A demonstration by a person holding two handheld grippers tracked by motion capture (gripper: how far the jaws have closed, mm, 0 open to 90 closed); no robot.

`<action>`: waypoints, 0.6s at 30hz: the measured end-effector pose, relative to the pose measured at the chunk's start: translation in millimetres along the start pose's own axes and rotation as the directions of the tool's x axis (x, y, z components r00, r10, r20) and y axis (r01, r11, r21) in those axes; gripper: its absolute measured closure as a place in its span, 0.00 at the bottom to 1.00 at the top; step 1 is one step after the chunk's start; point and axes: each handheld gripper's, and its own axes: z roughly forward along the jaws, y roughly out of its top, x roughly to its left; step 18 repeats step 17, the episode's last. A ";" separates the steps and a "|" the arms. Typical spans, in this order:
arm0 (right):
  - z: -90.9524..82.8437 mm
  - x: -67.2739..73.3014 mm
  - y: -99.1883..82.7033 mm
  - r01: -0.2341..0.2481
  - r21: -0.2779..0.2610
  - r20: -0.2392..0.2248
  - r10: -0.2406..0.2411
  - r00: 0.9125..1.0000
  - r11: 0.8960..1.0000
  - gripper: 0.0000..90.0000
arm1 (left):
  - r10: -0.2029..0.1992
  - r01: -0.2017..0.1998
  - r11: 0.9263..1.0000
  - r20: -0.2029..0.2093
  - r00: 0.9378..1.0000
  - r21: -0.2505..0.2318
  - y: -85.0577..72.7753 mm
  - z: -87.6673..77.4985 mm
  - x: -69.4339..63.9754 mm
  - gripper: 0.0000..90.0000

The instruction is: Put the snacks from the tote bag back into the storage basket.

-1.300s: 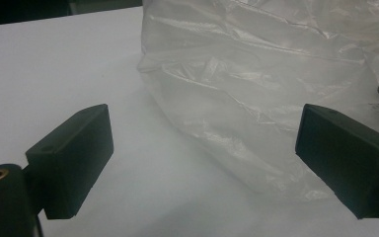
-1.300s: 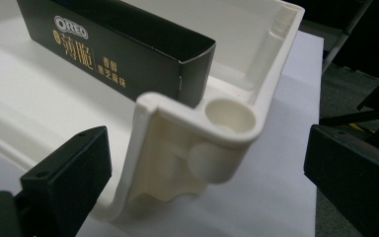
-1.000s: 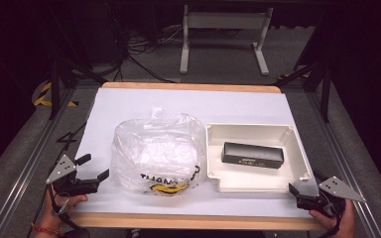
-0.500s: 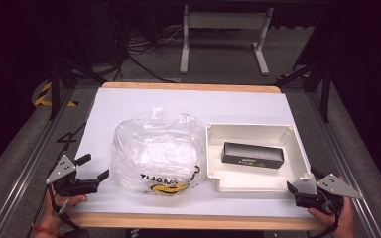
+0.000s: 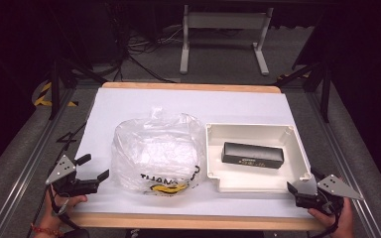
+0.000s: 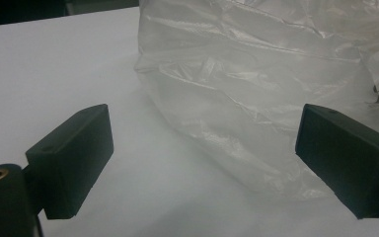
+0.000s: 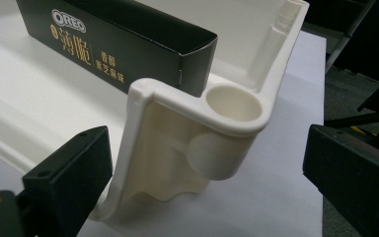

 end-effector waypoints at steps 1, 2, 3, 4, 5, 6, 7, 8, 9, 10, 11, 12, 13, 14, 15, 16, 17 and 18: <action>-0.1 0.1 -0.2 0.000 -0.003 -0.004 0.000 1.000 1.000 0.06 | -0.002 0.002 1.000 0.001 1.000 0.001 0.1 0.2 0.0 0.09; -0.3 0.2 -0.3 -0.003 -0.003 -0.002 0.003 1.000 1.000 0.06 | -0.002 0.002 1.000 0.000 1.000 0.003 0.1 0.3 0.0 0.09; -0.5 0.2 -0.5 -0.002 -0.003 -0.002 0.002 1.000 1.000 0.06 | 0.000 0.000 1.000 -0.001 1.000 0.005 0.2 0.3 0.0 0.10; -0.5 0.5 -0.6 -0.001 -0.002 -0.003 0.001 1.000 1.000 0.06 | 0.001 -0.001 1.000 -0.001 1.000 0.005 0.2 0.3 -0.1 0.10; -0.4 0.7 -0.5 0.001 0.000 -0.003 -0.001 1.000 1.000 0.06 | 0.000 0.000 1.000 0.000 1.000 0.003 0.2 0.2 0.0 0.10; 0.0 0.7 -0.4 0.003 0.004 -0.004 -0.003 1.000 1.000 0.06 | -0.002 0.002 1.000 0.000 1.000 0.000 0.0 0.1 0.0 0.09; 0.3 0.8 -0.4 0.003 0.007 -0.007 -0.002 1.000 1.000 0.06 | -0.002 0.002 1.000 0.000 1.000 -0.001 0.0 -0.4 0.3 0.09; 0.2 0.8 -0.4 0.003 0.007 -0.009 -0.003 1.000 1.000 0.06 | -0.002 0.002 1.000 0.005 1.000 0.005 0.3 -0.9 1.0 0.09; 0.2 0.3 -0.5 0.003 0.004 -0.009 -0.003 1.000 1.000 0.06 | -0.008 0.008 1.000 0.003 1.000 0.002 0.1 -1.0 1.0 0.10; 0.0 0.2 -0.5 -0.003 0.003 -0.009 0.003 1.000 1.000 0.06 | -0.012 0.012 1.000 0.004 1.000 -0.007 -0.3 -0.8 0.9 0.09; -0.1 -0.1 -0.6 -0.004 0.000 -0.010 0.004 1.000 1.000 0.06 | -0.013 0.013 1.000 0.004 1.000 -0.007 -0.3 -0.9 0.9 0.09; -0.1 -0.1 -0.7 -0.004 0.001 -0.007 0.004 1.000 1.000 0.06 | -0.010 0.010 1.000 0.004 1.000 -0.007 -0.3 -1.0 1.1 0.09; -0.1 0.3 -0.7 -0.003 0.002 -0.006 0.003 1.000 1.000 0.06 | -0.012 0.012 1.000 0.001 1.000 -0.008 -0.4 -0.9 0.8 0.09; 0.2 0.6 -0.7 0.001 0.001 -0.006 -0.001 1.000 1.000 0.06 | -0.010 0.010 1.000 0.001 1.000 -0.009 -0.4 -1.0 0.5 0.09; -0.1 1.0 -0.6 0.006 0.006 0.000 -0.006 1.000 1.000 0.06 | -0.010 0.010 1.000 0.000 1.000 -0.011 -0.5 -1.1 0.6 0.09; -0.1 1.0 -0.6 0.006 0.006 0.000 -0.006 1.000 1.000 0.06 | -0.010 0.010 1.000 0.000 1.000 -0.011 -0.5 -1.1 0.6 0.09; 0.0 1.5 -0.7 0.009 0.004 -0.003 -0.009 1.000 1.000 0.06 | -0.014 0.014 1.000 -0.001 1.000 -0.013 -0.6 -1.5 1.2 0.09; 0.0 1.5 -0.7 0.009 0.004 -0.003 -0.009 1.000 1.000 0.06 | -0.014 0.014 1.000 -0.001 1.000 -0.013 -0.6 -1.5 1.2 0.09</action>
